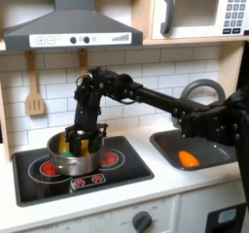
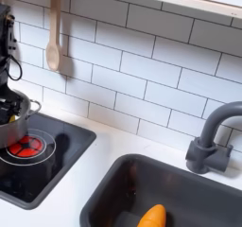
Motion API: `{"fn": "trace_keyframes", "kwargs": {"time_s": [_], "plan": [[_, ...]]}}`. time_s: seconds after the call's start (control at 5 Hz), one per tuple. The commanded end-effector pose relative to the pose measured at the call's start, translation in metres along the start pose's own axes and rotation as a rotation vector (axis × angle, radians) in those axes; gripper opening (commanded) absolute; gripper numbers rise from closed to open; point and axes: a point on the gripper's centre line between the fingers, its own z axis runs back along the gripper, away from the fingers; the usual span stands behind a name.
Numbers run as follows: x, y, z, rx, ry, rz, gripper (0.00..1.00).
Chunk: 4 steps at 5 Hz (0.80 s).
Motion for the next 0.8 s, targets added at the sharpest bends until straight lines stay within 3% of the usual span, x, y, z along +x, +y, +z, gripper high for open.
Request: {"fn": "trace_keyframes", "kwargs": {"time_s": [0.0, 0.4, 0.6], "plan": [[-0.0026, 0.0009, 0.0069, -0.006, -0.024, -0.008, 0.00], [-0.0056, -0.0048, 0.0078, -0.026, -0.029, -0.025, 0.00], [-0.0052, -0.0042, 0.0010, -0.030, 0.000, -0.016, 0.59]]}}
